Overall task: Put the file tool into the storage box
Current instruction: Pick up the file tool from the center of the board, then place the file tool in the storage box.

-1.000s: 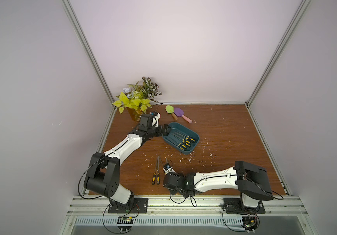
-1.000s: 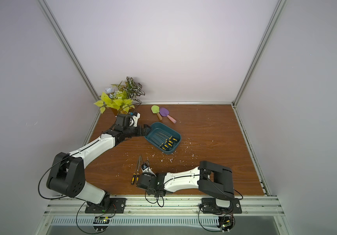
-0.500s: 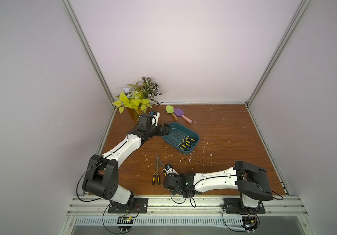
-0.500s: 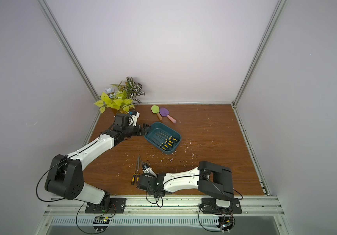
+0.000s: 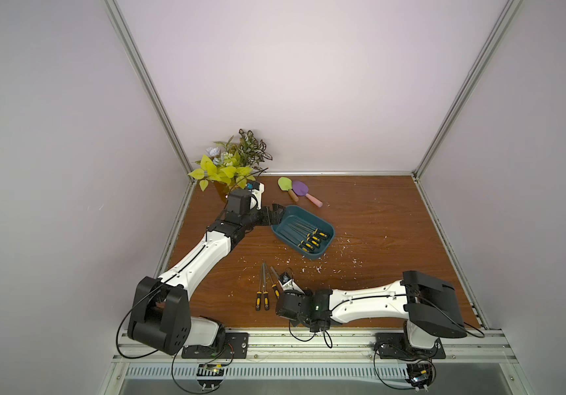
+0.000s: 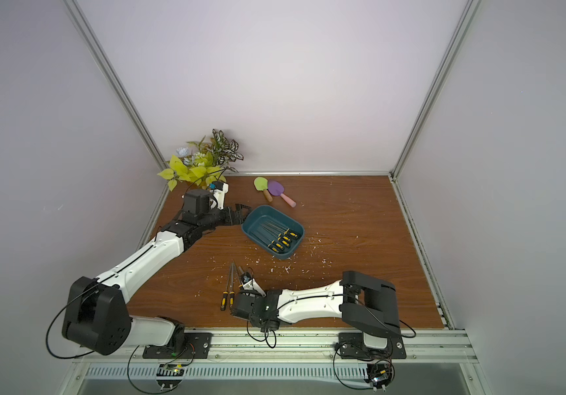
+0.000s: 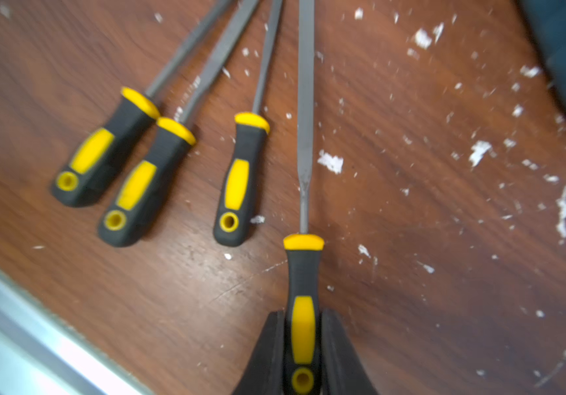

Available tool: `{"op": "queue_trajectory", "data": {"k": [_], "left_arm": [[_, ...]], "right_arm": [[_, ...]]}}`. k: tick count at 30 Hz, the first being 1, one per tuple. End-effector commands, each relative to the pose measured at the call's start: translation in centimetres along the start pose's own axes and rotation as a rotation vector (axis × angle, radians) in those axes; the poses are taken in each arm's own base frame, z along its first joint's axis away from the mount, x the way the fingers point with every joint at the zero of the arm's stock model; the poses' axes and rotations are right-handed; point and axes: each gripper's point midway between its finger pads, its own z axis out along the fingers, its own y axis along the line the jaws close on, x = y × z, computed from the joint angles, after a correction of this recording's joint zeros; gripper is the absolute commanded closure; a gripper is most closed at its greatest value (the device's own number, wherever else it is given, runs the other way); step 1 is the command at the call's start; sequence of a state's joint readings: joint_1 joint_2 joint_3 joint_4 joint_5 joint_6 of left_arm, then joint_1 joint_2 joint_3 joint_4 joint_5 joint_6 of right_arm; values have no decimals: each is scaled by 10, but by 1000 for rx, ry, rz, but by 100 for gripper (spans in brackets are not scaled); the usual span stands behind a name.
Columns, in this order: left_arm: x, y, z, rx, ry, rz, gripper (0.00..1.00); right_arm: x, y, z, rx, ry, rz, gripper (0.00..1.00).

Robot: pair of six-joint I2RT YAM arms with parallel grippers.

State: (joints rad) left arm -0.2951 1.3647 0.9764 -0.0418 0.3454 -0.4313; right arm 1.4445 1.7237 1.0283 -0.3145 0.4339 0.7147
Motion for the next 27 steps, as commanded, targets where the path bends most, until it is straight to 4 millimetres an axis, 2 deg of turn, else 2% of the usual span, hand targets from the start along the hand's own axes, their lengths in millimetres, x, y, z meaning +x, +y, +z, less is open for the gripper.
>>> {"op": "queue_trajectory", "data": {"k": [1,4,9,14,23,27], "left_arm": [[-14,-3,-11,-26,-64,43,0],[-16,-3,-21,-47,-67,3,0],[-7,-1,-46,-86,-106,-93,0],[7,-23,-64,-109,-127,-51,0],[42,-64,-45,-53,-92,-35,0],[55,-67,-32,-29,-84,-90,0]], "right_arm": [[-39,-1,-27,-26,-98,15,86],[-56,-5,-38,-53,-125,15,86],[-83,-21,-53,-81,-185,23,87],[-109,-43,-60,-112,-224,38,87],[-135,-94,-57,-102,-241,-12,90],[-141,-118,-49,-84,-236,-37,90]]}}
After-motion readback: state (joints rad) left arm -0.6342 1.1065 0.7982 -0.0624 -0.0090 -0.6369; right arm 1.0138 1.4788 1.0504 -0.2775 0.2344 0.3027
